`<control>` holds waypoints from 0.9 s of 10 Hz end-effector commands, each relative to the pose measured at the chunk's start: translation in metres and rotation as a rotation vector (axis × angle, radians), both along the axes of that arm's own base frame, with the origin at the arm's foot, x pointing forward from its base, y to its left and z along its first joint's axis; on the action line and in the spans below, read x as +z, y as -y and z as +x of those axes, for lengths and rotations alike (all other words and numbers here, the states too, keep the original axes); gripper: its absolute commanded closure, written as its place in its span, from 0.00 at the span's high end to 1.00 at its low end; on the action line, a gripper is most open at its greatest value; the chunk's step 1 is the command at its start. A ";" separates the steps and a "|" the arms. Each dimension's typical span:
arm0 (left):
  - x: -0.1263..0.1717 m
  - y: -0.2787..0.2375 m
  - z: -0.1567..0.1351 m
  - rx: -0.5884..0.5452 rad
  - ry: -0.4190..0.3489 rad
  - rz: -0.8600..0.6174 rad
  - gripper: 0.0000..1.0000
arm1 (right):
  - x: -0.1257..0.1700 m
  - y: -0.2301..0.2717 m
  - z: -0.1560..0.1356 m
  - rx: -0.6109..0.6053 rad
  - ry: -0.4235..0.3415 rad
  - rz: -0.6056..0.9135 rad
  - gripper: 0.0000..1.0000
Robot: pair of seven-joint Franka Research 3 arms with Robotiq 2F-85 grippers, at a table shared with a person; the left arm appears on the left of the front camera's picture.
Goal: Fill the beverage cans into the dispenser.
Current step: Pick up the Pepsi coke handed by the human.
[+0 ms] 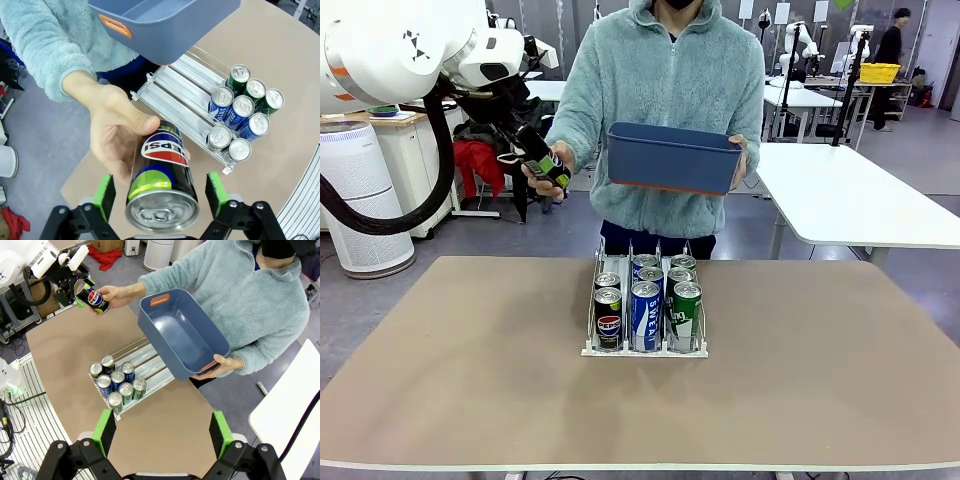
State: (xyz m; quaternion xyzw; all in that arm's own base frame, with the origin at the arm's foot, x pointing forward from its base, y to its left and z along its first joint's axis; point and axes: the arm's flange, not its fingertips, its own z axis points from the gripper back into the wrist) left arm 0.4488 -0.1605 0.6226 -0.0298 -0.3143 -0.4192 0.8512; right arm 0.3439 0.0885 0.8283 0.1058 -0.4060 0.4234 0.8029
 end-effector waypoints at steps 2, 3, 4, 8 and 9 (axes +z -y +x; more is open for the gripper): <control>-0.002 -0.001 -0.003 -0.001 0.002 0.022 0.00 | -0.001 0.000 0.000 -0.001 0.002 0.001 1.00; -0.001 0.000 -0.003 0.001 0.005 0.019 0.35 | -0.001 0.000 0.000 -0.001 0.002 0.001 1.00; 0.000 0.000 -0.003 0.005 0.013 0.015 0.00 | -0.001 0.000 0.000 -0.001 0.002 0.001 1.00; 0.000 0.000 -0.004 -0.002 0.012 0.020 0.00 | -0.001 0.000 0.000 -0.001 0.002 0.001 1.00; 0.000 0.001 -0.005 -0.007 0.013 0.019 0.00 | -0.001 0.000 0.000 -0.001 0.002 0.001 1.00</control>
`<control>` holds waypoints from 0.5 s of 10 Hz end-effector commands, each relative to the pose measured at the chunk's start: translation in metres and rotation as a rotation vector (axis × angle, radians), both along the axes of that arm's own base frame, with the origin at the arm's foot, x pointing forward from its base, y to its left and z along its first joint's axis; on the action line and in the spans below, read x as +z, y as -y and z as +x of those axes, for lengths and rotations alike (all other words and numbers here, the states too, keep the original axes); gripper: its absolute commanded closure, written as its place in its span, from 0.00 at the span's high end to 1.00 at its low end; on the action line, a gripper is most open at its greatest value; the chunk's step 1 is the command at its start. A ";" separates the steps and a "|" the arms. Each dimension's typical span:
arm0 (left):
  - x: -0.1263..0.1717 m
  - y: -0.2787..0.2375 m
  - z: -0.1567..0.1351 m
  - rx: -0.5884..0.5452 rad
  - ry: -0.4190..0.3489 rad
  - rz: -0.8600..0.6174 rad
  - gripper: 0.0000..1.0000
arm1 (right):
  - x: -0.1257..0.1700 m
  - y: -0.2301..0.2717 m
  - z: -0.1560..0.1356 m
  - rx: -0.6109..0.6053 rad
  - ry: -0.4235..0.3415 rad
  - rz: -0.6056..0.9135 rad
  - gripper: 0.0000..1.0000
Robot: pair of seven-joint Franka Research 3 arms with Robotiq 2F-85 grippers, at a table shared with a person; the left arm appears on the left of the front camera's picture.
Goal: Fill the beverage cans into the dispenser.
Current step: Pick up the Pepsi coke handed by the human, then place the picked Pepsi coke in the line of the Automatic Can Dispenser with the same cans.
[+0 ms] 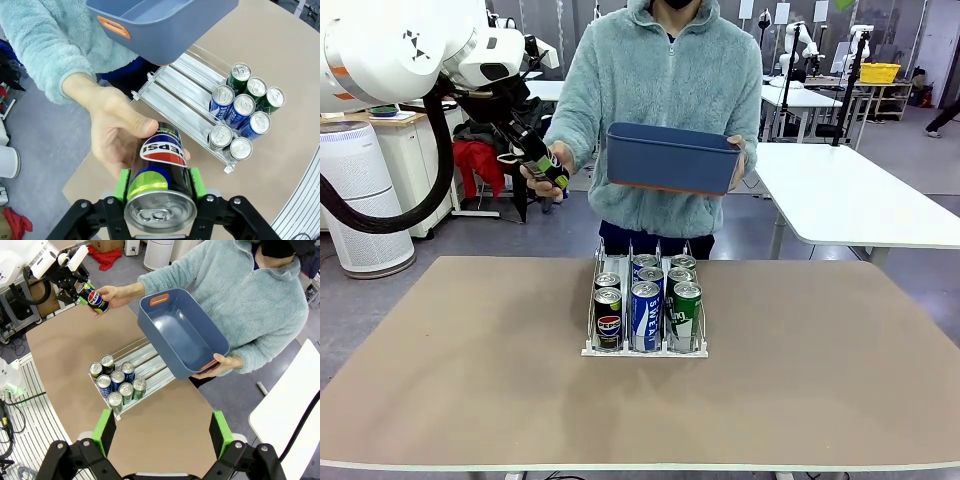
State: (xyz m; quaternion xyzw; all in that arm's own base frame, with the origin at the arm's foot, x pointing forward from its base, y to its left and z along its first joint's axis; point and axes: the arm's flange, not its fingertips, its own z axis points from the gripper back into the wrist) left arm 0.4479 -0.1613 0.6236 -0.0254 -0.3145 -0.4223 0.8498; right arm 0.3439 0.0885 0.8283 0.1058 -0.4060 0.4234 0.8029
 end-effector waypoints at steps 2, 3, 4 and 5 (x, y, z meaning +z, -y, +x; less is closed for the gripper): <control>-0.002 0.000 -0.003 -0.029 0.003 0.008 0.00 | -0.001 0.000 0.000 -0.001 0.002 0.001 1.00; 0.000 0.000 0.000 -0.001 0.000 0.000 0.00 | -0.001 0.000 0.000 -0.001 0.002 0.001 1.00; 0.000 0.000 0.000 -0.001 0.000 0.000 0.00 | -0.001 0.000 0.000 -0.001 0.002 0.001 1.00; 0.000 0.000 0.000 -0.001 0.000 0.000 0.00 | -0.001 0.000 0.000 -0.001 0.002 0.001 1.00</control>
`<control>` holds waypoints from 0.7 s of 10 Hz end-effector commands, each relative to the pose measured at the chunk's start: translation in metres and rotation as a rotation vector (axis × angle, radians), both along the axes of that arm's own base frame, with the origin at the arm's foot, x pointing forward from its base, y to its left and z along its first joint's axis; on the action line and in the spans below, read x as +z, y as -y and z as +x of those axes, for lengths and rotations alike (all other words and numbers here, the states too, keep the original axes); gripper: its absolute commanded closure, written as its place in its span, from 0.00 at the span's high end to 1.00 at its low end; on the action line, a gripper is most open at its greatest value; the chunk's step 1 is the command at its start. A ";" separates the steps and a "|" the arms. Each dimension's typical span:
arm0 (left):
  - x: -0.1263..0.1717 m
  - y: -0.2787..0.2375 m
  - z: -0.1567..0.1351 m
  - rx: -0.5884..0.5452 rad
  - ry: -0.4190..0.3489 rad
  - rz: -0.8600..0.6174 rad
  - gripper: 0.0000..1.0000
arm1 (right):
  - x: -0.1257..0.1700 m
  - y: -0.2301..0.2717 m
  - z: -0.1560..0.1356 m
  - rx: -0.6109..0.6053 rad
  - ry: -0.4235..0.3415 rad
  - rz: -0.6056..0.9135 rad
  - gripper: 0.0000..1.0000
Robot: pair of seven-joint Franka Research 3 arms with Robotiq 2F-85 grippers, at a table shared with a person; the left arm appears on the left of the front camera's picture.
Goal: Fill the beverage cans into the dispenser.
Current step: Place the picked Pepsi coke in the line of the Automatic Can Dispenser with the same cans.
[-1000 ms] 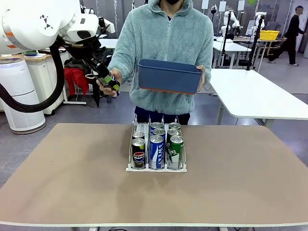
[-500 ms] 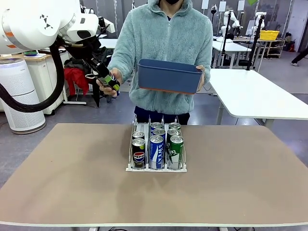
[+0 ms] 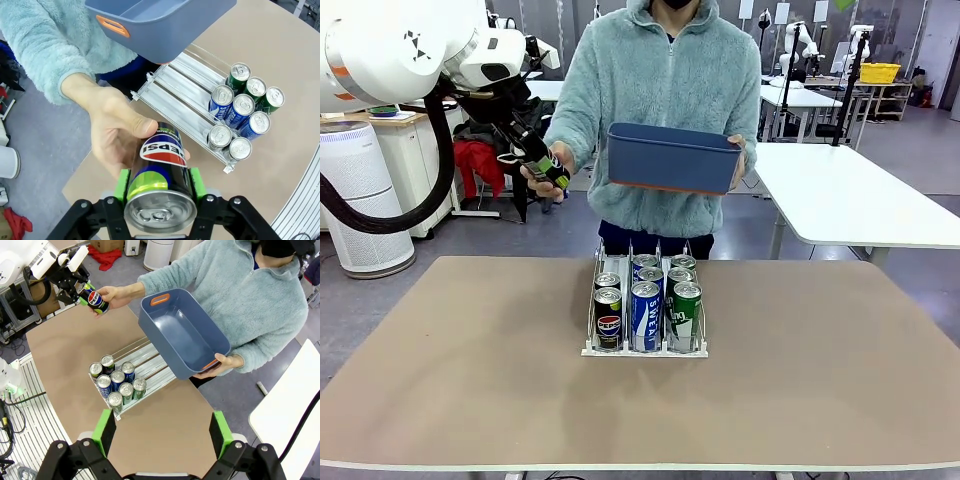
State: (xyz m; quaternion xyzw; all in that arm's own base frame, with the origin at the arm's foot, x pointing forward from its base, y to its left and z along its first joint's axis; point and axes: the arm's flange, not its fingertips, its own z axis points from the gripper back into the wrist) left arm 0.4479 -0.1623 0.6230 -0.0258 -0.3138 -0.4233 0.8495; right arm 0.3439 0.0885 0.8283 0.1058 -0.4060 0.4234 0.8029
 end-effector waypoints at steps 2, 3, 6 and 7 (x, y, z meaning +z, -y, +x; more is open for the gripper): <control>0.001 -0.001 0.000 0.001 0.001 0.000 0.00 | -0.001 0.000 0.000 -0.001 0.002 0.001 1.00; 0.001 -0.001 0.000 0.001 0.001 0.000 0.00 | -0.001 0.000 0.000 -0.001 0.002 0.001 1.00; 0.001 -0.001 0.000 0.001 0.001 0.000 0.00 | -0.001 0.000 0.000 -0.001 0.002 0.001 1.00; 0.001 -0.001 0.000 0.001 0.001 0.000 0.00 | -0.001 0.000 0.000 -0.001 0.002 0.001 1.00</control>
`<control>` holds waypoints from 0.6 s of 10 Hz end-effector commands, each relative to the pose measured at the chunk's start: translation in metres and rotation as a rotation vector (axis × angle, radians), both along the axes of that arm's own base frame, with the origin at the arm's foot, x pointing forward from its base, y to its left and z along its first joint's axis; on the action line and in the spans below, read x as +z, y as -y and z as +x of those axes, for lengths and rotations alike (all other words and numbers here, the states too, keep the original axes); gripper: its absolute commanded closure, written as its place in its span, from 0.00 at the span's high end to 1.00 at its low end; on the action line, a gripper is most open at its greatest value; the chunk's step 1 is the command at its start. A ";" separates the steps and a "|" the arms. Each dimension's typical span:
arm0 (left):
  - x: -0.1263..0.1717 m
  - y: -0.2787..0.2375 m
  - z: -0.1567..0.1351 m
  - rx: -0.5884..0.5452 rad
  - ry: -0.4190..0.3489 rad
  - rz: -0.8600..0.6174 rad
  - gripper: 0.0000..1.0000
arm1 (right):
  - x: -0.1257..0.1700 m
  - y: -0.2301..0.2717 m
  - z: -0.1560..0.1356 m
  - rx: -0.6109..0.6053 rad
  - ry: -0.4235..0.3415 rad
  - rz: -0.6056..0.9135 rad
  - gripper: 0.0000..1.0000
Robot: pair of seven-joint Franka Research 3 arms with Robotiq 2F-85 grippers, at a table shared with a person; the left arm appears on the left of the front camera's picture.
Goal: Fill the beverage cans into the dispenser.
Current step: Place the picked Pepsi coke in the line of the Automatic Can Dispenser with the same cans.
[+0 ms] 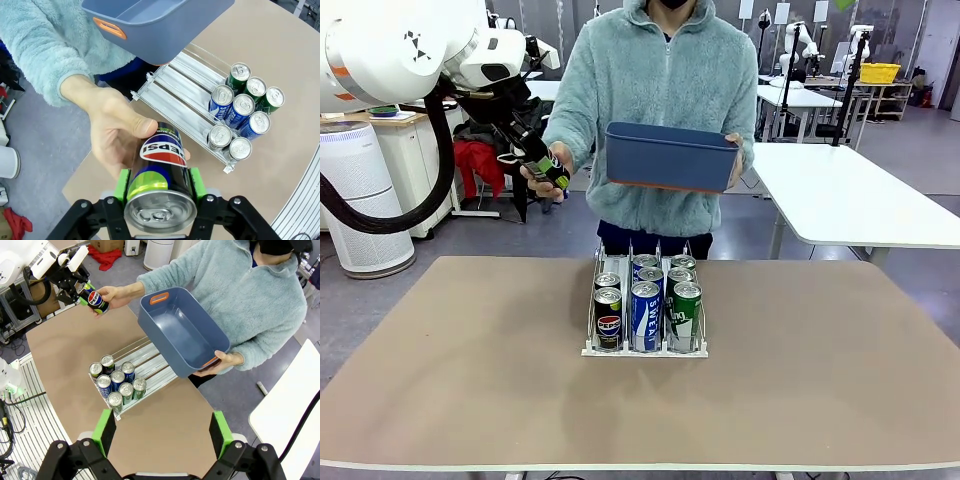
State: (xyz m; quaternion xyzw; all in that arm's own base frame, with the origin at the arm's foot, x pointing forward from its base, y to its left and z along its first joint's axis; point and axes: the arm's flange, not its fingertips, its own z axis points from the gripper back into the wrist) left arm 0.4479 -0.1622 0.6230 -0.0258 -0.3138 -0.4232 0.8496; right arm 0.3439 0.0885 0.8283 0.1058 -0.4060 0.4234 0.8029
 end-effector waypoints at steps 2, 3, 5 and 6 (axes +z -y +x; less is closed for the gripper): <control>0.001 -0.001 0.000 0.001 0.001 0.000 0.00 | -0.001 0.000 0.000 -0.001 0.002 0.001 1.00; 0.001 -0.001 0.000 0.001 0.001 0.000 0.00 | -0.001 0.000 0.000 -0.001 0.002 0.001 1.00; 0.001 -0.001 0.000 0.001 0.001 0.000 0.00 | -0.001 0.000 0.000 -0.001 0.002 0.001 1.00; 0.001 -0.001 0.000 0.001 0.001 0.000 0.00 | -0.001 0.000 0.000 -0.001 0.002 0.001 1.00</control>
